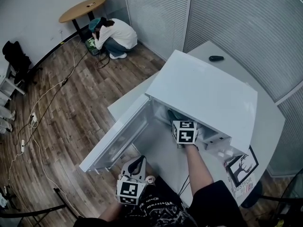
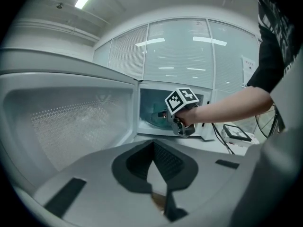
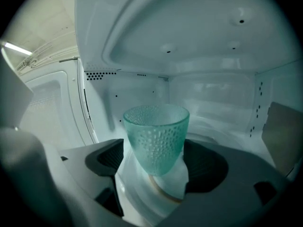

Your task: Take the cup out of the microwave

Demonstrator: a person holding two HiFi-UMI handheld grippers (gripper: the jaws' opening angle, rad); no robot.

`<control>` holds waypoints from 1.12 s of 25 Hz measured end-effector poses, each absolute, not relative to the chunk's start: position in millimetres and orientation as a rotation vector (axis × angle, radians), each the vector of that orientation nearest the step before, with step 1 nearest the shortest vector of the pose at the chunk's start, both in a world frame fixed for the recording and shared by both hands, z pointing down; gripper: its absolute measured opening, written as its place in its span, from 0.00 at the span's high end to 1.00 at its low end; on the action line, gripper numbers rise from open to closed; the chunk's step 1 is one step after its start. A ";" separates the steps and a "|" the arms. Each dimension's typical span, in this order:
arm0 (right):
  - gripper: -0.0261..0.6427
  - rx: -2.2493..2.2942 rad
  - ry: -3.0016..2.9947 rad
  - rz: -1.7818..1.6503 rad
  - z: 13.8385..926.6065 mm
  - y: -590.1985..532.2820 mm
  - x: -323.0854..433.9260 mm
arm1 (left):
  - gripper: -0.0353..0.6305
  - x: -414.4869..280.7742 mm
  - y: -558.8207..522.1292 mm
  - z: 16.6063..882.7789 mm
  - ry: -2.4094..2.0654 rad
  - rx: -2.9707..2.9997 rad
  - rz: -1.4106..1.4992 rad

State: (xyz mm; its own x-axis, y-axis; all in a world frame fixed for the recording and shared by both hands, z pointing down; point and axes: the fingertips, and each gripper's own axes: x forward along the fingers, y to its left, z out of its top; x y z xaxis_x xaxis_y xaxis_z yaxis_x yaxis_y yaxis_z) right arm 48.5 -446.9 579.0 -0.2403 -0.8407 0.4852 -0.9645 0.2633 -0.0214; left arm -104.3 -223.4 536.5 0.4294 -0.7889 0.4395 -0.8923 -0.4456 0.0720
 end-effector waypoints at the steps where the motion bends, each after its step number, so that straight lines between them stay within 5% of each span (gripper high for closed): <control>1: 0.40 1.637 -2.168 0.455 579.4 -447.8 48.2 | 0.94 -106.7 -223.3 537.1 -1.456 2.386 0.505; 28: 0.46 1.609 -2.204 0.365 571.1 -440.1 43.2 | 0.94 -109.2 -208.8 556.4 -1.400 2.329 0.571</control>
State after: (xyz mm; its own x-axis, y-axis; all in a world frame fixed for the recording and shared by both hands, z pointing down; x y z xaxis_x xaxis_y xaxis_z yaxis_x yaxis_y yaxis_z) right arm 43.2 -440.1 571.1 -0.2676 -0.8505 0.4527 -0.9511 0.3084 0.0171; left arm -109.2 -208.8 556.4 0.4266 -0.7446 0.5133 -0.8913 -0.4424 0.0990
